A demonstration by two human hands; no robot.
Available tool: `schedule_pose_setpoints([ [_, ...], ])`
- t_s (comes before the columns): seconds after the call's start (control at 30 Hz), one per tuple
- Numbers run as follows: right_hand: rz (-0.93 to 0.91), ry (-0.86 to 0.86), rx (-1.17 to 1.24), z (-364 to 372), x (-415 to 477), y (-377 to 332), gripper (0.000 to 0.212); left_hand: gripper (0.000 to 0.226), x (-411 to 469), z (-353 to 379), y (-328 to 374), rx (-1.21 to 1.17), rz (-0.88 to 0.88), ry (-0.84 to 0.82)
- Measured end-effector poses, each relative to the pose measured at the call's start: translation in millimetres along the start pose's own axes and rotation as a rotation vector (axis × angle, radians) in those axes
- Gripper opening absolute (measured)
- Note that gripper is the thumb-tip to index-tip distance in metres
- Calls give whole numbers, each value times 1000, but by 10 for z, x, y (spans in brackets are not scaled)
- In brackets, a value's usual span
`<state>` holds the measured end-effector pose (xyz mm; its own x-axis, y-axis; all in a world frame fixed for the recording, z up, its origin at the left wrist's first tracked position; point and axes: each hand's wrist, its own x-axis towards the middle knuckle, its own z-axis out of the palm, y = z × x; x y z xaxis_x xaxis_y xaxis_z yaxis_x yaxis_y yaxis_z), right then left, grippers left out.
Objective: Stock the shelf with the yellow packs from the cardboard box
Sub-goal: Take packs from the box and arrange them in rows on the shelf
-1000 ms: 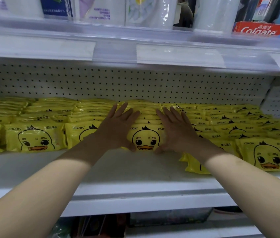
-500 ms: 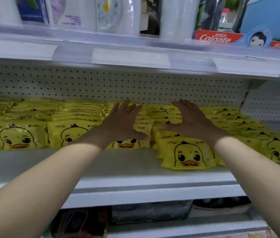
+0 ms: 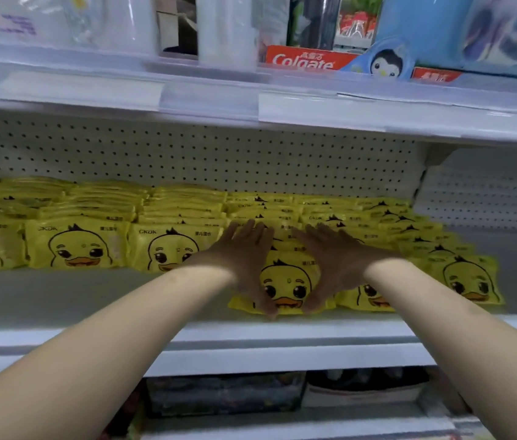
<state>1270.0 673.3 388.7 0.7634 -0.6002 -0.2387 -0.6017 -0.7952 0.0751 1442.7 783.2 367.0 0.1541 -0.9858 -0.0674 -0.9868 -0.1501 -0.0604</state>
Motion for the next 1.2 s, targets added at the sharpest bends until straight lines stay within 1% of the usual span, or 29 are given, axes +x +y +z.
schedule_pose_setpoints([
  [0.1, -54, 63, 11, 26, 99, 3, 146, 157, 41, -22, 11, 47, -20, 33],
  [0.17, -73, 153, -11, 40, 204, 6, 145, 157, 108, -22, -23, 57, -29, 74],
  [0.23, -64, 250, -58, 35, 317, 5, 144, 156, 189, -11, -58, 53, -58, 120],
  [0.3, -45, 297, -91, 15, 416, 3, 143, 156, 265, 0, -76, 45, -90, 154],
  [0.4, -51, 265, -97, -18, 491, 13, 143, 156, 328, -5, -104, 51, -99, 159],
  [0.47, -64, 195, -49, -38, 508, 22, 144, 157, 345, -14, -155, 41, -80, 128],
  [0.53, -74, 163, -23, -59, 528, 25, 145, 157, 357, -41, -205, 31, -75, 87],
  [0.63, -88, 179, -23, -69, 607, 33, 148, 157, 391, -74, -231, 55, -92, 67],
  [0.8, -83, 220, -80, -101, 768, 64, 154, 159, 506, -80, -267, 85, -134, 88],
  [1.0, -64, 235, -95, -134, 966, 83, 152, 161, 681, -81, -360, 101, -166, 104],
  [1.2, -59, 239, -89, -162, 1055, 88, 150, 158, 786, -86, -413, 112, -185, 126],
])
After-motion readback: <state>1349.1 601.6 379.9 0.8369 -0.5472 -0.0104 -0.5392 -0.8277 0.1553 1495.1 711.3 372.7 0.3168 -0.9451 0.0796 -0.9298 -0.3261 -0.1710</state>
